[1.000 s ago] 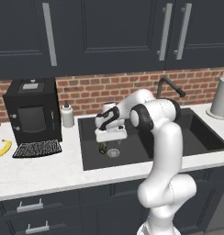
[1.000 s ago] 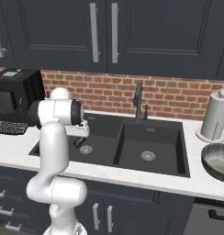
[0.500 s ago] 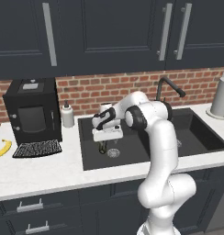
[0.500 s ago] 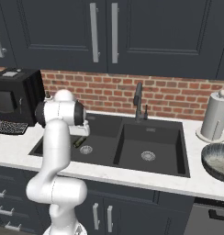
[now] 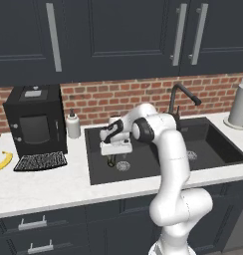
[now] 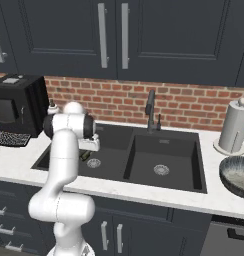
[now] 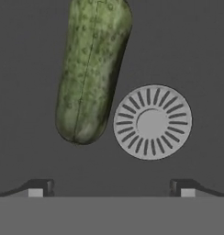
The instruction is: Pick the cucumber from the sink and place it in the bowl. Then pick the bowl and place it in the microwave. Then close the microwave door and press the start button.
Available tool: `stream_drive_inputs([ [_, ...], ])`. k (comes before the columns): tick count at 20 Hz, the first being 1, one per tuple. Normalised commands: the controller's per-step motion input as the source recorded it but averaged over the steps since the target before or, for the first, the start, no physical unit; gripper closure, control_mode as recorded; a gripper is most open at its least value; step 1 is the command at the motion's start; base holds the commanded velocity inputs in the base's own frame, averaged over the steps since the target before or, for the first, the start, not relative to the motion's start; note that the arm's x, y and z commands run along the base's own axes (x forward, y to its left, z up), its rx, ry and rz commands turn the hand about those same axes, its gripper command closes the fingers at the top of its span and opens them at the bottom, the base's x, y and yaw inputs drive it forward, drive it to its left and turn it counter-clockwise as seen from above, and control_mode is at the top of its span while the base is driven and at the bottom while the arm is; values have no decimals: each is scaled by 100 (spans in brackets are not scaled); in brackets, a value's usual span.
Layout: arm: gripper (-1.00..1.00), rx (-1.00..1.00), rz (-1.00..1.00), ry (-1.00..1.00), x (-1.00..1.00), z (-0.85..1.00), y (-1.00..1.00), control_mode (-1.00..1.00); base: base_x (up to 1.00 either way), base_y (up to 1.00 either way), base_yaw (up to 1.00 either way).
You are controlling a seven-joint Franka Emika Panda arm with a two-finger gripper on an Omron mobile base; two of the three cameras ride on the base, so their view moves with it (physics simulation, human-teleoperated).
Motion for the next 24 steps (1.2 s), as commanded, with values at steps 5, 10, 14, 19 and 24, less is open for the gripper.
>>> stream_drive_inputs([
  [5, -100, 2, 0, 0, 39, -21, 6, -100, 0, 0, 0],
  [10, -100, 1, 0, 0, 38, -16, 11, -100, 0, 0, 0],
  [14, -100, 0, 0, 1, 34, -15, 15, -100, 0, 0, 0],
  [19, -100, 0, 0, 2, 26, -21, 5, -100, 0, 0, 0],
  [24, -100, 0, 0, 1, 8, -31, 1, -100, 0, 0, 0],
])
